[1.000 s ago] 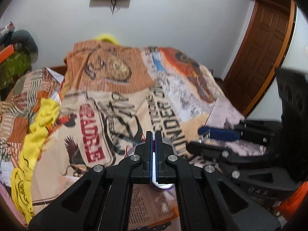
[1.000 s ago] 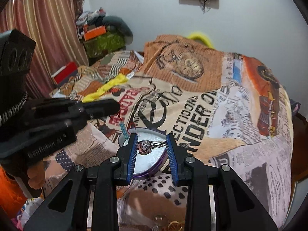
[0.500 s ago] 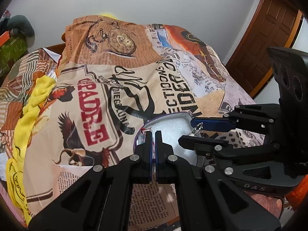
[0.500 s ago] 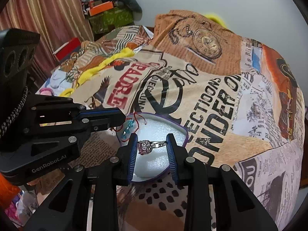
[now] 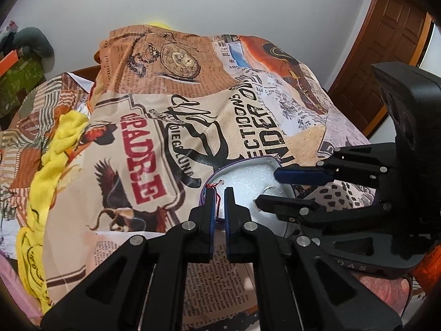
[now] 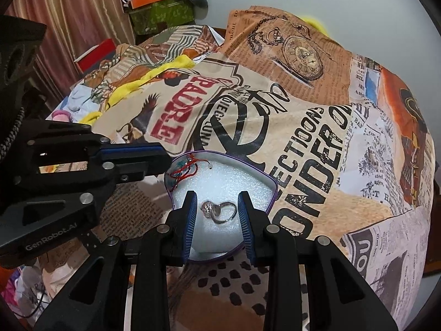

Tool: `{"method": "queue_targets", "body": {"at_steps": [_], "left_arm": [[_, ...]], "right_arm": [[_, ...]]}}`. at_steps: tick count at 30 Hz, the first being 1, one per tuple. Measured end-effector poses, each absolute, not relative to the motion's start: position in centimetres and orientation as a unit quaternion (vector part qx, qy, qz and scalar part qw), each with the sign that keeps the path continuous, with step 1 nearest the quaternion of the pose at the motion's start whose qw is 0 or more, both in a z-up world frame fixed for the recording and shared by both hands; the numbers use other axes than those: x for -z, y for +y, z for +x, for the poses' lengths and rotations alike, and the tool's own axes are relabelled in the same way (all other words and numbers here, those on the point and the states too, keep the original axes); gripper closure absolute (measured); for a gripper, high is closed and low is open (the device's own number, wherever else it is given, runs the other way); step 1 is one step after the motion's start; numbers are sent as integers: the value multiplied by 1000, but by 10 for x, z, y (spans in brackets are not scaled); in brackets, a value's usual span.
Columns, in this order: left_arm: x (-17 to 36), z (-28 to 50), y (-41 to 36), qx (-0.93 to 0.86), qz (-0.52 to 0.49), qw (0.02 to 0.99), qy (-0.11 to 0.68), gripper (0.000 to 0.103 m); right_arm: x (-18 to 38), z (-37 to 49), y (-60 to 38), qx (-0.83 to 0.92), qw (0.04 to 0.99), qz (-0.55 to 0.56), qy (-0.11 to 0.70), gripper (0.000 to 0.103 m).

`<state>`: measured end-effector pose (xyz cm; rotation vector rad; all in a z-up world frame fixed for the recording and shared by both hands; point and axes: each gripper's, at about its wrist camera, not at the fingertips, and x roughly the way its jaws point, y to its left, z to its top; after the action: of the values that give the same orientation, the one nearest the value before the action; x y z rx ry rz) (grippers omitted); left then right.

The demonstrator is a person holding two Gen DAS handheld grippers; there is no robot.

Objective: Organize jewelry
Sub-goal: 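Withdraw both grippers from the tin back toward the jewelry pile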

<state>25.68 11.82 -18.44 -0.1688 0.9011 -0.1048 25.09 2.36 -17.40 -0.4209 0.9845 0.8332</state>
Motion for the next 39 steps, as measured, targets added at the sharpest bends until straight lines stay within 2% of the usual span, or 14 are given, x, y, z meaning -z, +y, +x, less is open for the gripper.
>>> {"method": "queue_targets", "body": {"at_steps": [3, 13, 26, 29, 39], "left_arm": [[178, 252, 119, 47, -82, 898, 431, 89], [148, 234, 111, 30, -65, 911, 405, 67], [124, 204, 77, 44, -49, 915, 398, 62], [124, 198, 65, 54, -40, 913, 403, 62], [152, 194, 18, 92, -21, 892, 441, 61]], "right_arm": [[170, 251, 22, -378, 783, -194, 454, 67], [135, 244, -5, -366, 809, -155, 433, 67], [90, 215, -66, -342, 848, -107, 390, 65], [88, 207, -86, -333, 855, -93, 386, 61], [103, 193, -138, -299, 864, -80, 397, 60]]}}
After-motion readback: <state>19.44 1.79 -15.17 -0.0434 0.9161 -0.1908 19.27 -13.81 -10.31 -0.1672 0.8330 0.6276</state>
